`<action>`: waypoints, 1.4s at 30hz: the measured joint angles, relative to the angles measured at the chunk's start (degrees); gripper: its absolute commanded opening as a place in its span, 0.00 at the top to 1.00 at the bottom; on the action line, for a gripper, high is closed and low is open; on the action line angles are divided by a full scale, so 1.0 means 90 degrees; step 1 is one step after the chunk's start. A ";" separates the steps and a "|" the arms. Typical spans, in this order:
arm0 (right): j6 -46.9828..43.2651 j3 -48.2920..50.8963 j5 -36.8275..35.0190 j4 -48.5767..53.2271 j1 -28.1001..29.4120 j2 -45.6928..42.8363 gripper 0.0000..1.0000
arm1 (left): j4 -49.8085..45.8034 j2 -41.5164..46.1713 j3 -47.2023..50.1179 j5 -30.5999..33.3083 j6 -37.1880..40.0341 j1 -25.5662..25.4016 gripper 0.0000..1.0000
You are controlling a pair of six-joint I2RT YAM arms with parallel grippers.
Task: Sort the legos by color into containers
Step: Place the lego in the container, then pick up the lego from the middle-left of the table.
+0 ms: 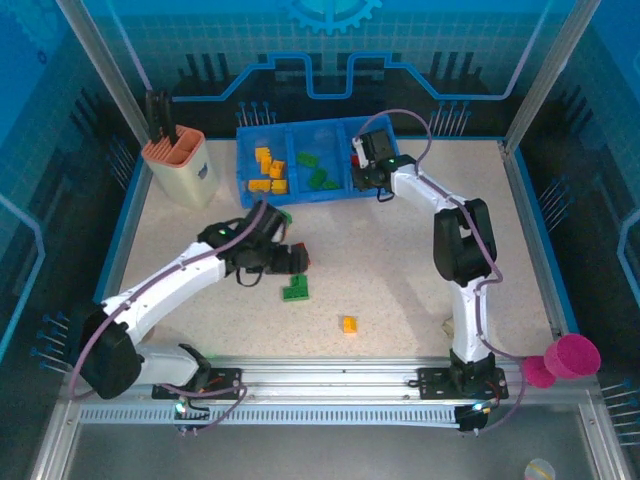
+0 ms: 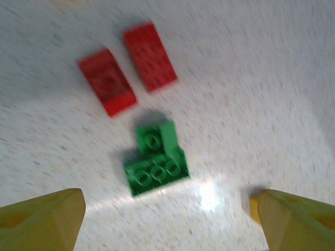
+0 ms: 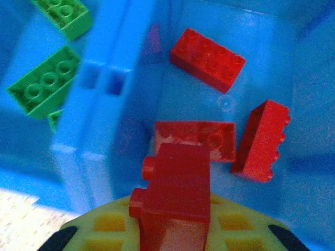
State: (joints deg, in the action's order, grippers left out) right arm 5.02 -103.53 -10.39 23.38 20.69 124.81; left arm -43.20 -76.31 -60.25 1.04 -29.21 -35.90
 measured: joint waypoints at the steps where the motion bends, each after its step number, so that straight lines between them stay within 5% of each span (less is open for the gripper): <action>1: 0.0007 -0.0087 -0.0002 -0.0056 -0.0027 0.0087 0.86 | -0.0061 -0.0117 -0.0005 -0.0012 -0.0056 -0.0253 0.13; 11: 0.0053 -0.0665 -0.0034 -0.0284 -0.0085 0.0537 0.68 | -0.0566 -0.1651 -0.0886 0.0024 -0.0401 -0.2341 0.14; 21: -0.0017 -0.0661 0.0063 -0.0583 -0.0170 0.0546 0.34 | -0.0478 -0.2533 -0.1178 0.0075 -0.0940 -0.3038 0.17; 42: 0.0061 0.0644 0.0818 -0.1685 -0.0389 -0.0624 0.42 | -0.0330 -0.4010 -0.2164 0.0134 -0.1392 -0.3079 0.29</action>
State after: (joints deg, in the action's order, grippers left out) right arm 5.56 -97.73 -3.03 8.21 17.19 119.20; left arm -46.17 -112.40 -79.72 2.24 -41.74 -63.61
